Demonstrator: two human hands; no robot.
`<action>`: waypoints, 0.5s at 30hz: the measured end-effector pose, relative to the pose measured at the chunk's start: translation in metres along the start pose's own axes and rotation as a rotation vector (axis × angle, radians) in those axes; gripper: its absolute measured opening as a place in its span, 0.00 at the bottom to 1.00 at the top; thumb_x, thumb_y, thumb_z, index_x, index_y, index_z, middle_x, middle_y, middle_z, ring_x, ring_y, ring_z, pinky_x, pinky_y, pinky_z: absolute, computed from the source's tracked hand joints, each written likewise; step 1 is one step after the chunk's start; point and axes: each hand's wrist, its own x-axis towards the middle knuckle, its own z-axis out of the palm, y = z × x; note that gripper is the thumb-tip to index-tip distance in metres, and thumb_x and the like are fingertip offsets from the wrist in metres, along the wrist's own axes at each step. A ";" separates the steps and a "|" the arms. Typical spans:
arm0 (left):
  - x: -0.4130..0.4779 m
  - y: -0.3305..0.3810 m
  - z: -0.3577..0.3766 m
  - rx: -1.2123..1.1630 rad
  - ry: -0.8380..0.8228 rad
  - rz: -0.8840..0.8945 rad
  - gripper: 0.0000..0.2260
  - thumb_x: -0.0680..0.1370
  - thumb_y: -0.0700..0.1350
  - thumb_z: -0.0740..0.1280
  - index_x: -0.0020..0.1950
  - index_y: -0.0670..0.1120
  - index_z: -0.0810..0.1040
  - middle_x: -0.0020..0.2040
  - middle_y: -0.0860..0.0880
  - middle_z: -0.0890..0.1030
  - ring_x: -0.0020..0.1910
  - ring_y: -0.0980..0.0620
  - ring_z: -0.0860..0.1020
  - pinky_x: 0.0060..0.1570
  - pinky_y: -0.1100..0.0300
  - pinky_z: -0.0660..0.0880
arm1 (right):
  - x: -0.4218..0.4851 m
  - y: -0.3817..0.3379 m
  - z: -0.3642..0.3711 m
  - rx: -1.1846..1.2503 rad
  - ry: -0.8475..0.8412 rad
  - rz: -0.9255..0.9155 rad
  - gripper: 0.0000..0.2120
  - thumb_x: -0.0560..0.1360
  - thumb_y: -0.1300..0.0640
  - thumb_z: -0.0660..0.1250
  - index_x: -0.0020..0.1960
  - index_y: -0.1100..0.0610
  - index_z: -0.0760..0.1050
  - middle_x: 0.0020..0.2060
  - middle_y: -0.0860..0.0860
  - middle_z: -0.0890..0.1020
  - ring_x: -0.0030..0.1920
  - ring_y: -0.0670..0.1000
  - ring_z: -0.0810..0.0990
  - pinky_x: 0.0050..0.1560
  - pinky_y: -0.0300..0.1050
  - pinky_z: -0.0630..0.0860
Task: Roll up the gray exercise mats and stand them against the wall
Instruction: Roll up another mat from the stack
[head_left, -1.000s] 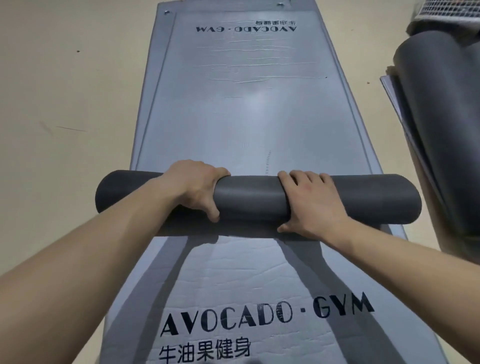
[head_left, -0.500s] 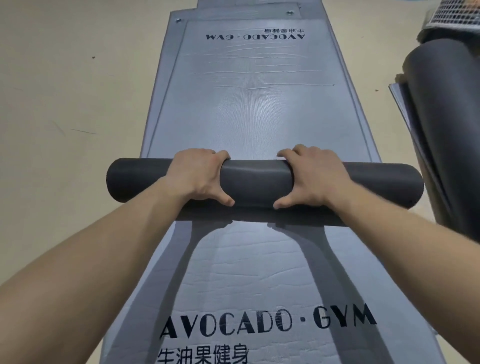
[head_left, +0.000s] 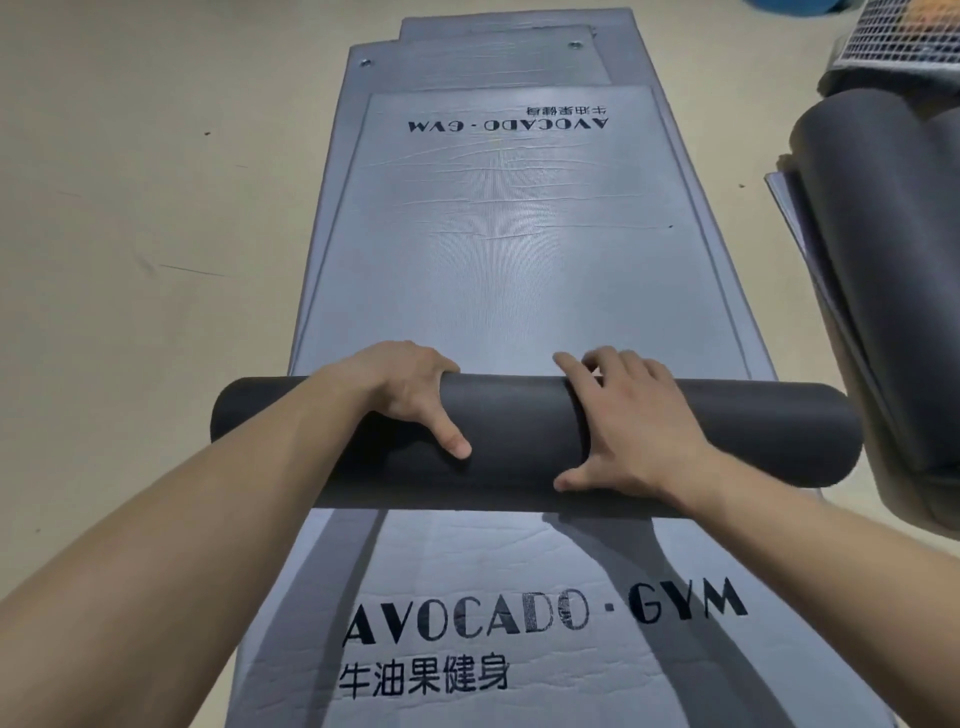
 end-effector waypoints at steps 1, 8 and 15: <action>0.000 -0.001 0.000 -0.022 -0.001 -0.001 0.31 0.57 0.70 0.80 0.53 0.57 0.79 0.48 0.58 0.82 0.50 0.52 0.80 0.49 0.56 0.76 | -0.008 -0.006 0.013 -0.044 0.090 0.019 0.63 0.53 0.24 0.75 0.79 0.52 0.59 0.65 0.55 0.71 0.64 0.59 0.73 0.71 0.61 0.65; -0.013 -0.010 0.036 0.331 0.803 0.118 0.35 0.73 0.75 0.58 0.65 0.49 0.78 0.60 0.47 0.81 0.54 0.43 0.78 0.49 0.49 0.74 | 0.043 0.018 -0.008 0.134 -0.160 -0.048 0.68 0.52 0.23 0.74 0.82 0.46 0.50 0.70 0.52 0.69 0.70 0.57 0.69 0.72 0.57 0.64; 0.002 -0.010 0.055 0.385 0.545 0.056 0.57 0.62 0.73 0.75 0.82 0.48 0.56 0.78 0.47 0.65 0.74 0.44 0.66 0.75 0.50 0.63 | 0.027 0.029 0.025 0.057 0.201 0.060 0.54 0.58 0.17 0.59 0.72 0.51 0.70 0.66 0.54 0.75 0.67 0.59 0.73 0.76 0.68 0.57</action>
